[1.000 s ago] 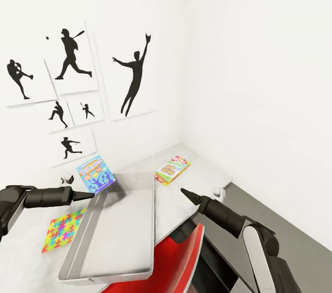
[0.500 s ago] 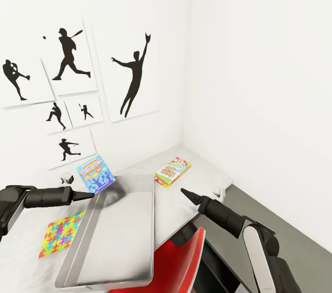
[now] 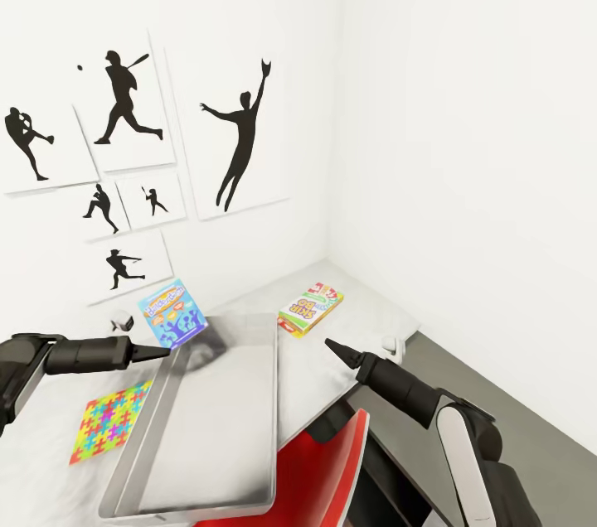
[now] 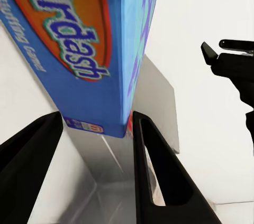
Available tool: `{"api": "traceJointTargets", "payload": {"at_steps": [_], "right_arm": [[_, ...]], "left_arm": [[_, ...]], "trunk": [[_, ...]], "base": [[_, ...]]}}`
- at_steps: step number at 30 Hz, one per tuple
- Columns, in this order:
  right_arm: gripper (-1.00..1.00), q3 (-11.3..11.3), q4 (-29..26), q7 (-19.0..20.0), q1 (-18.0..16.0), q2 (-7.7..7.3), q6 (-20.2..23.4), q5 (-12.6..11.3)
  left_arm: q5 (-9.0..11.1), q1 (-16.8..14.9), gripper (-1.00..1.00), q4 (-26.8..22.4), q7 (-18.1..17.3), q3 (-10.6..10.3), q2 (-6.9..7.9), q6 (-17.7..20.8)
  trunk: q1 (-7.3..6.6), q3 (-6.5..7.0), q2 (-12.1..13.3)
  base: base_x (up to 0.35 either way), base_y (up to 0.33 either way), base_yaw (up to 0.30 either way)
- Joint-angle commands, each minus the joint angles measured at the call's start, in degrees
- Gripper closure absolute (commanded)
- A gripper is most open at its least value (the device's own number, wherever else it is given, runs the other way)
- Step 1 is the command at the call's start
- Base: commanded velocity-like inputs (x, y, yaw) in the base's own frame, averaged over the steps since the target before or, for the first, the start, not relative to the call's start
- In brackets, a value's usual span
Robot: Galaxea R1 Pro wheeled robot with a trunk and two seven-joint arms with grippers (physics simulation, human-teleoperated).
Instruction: Put all the toys in the child's room - the three board games (two on the bed and one on the table), the two jigsaw puzzles on the table, and the tennis ball on the table - inside the toy box on the table in the child's room.
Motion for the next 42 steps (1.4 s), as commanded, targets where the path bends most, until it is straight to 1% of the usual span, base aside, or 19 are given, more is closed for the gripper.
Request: {"api": "traceJointTargets", "payload": {"at_steps": [1,4,9,11,12,15,16,17,20,23,25,26,27,29,32,36,39,40,42], "right_arm": [[-1.00,-0.1,0.0,0.2,-0.1,0.04,0.4,-0.1],[-1.00,-0.2,0.0,0.4,-0.1,-0.14,0.4,-0.1],[-1.00,-0.3,0.0,0.5,-0.1,-0.26,0.5,-0.1],[-1.00,-0.3,0.0,0.5,0.0,-0.30,0.5,-0.1],[-1.00,-0.4,0.0,0.6,0.0,-0.35,0.5,-0.1],[-1.00,-0.5,0.0,0.5,-0.1,-0.38,0.5,-0.1],[-1.00,-0.4,0.0,0.5,0.0,-0.39,0.5,-0.1],[-1.00,-0.5,0.0,0.4,0.0,-0.39,0.5,-0.1],[-1.00,-0.5,0.0,0.4,-0.1,-0.40,0.5,-0.1],[-1.00,-0.5,0.1,0.3,-0.1,-0.40,0.5,-0.1],[-1.00,-0.6,0.0,0.4,0.0,-0.40,0.5,-0.1],[-1.00,-0.6,0.1,0.4,0.0,-0.40,0.5,-0.1],[-1.00,-0.6,0.1,0.4,-0.1,-0.40,0.5,-0.1],[-1.00,-0.6,0.0,0.3,0.0,-0.40,0.5,-0.1],[-1.00,-0.6,0.0,0.4,0.0,-0.40,0.5,-0.1],[-1.00,-0.6,0.0,0.4,-0.1,-0.40,0.5,-0.1],[-1.00,-0.7,0.0,0.4,0.0,-0.40,0.5,-0.1],[-1.00,-0.7,0.0,0.4,0.0,-0.40,0.5,-0.1],[-1.00,-0.7,0.0,0.4,0.0,-0.40,0.5,-0.1]], "left_arm": [[0.1,-0.1,1.00,0.0,0.2,0.0,-0.03,0.6],[0.0,-0.1,1.00,0.0,2.5,0.0,-0.86,0.7],[0.0,-0.5,1.00,0.0,9.9,-0.1,-3.39,1.0],[0.0,-0.5,1.00,0.0,12.2,-0.1,-3.93,1.1],[0.0,-0.6,1.00,-0.2,13.9,-0.1,-4.31,1.2],[-0.3,-1.5,1.00,-0.3,16.0,-0.3,-5.55,1.3],[-0.8,-2.0,1.00,-0.3,16.6,-0.7,-5.87,1.4],[-3.0,-2.5,1.00,-0.4,17.7,-1.9,-6.52,1.3],[-8.2,-3.0,1.00,-0.4,18.3,-3.2,-8.24,0.9],[-13.7,-3.2,1.00,-0.4,18.5,-3.7,-9.99,0.7],[-17.7,-3.2,1.00,-0.4,18.5,-3.8,-11.21,0.6],[-18.8,-3.2,1.00,-0.4,18.4,-3.8,-11.49,0.6],[-21.6,-3.2,1.00,-0.4,18.2,-3.8,-12.39,0.6],[-24.3,-3.2,1.00,-0.4,18.1,-3.9,-13.65,0.6],[-25.8,-3.2,1.00,-0.4,17.9,-3.9,-14.72,0.6],[-26.2,-3.2,1.00,-0.4,17.9,-4.4,-15.04,0.6],[-26.3,-3.2,1.00,-0.4,17.9,-6.3,-15.10,0.6],[-26.4,-3.2,1.00,-0.4,17.9,-7.5,-15.17,0.7],[-26.4,-3.2,1.00,-0.3,17.9,-8.5,-15.39,0.8]], "trunk": [[0.04,-0.13,-0.1],[0.04,-0.13,-0.1],[0.04,-0.13,-0.1],[0.04,-0.13,-0.1],[0.04,-0.13,-0.1],[0.04,-0.13,-0.1],[0.04,-0.13,-0.1],[0.04,-0.13,-0.1],[0.04,-0.13,-0.1],[0.04,-0.13,-0.1],[0.04,-0.13,-0.1],[0.04,-0.13,-0.1],[0.04,-0.13,-0.1],[0.04,-0.13,-0.1],[0.04,-0.13,-0.1],[0.04,-0.13,-0.1],[0.04,-0.13,-0.1],[0.04,-0.13,-0.1],[0.04,-0.13,-0.1]], "base": [[0.000,0.000,0.000],[0.000,0.000,0.000],[0.000,0.000,0.000],[0.000,0.000,0.000],[0.000,0.000,0.000],[0.000,0.000,0.000],[0.000,0.000,0.000],[0.000,0.000,0.000],[0.000,0.000,0.000],[0.000,0.000,0.000],[0.000,0.000,0.000],[0.000,0.000,0.000],[0.000,0.000,0.000],[0.000,0.000,0.000],[0.000,0.000,0.000],[0.000,0.000,0.000],[0.000,0.000,0.000],[0.000,0.000,0.000],[0.000,0.000,0.000]]}}
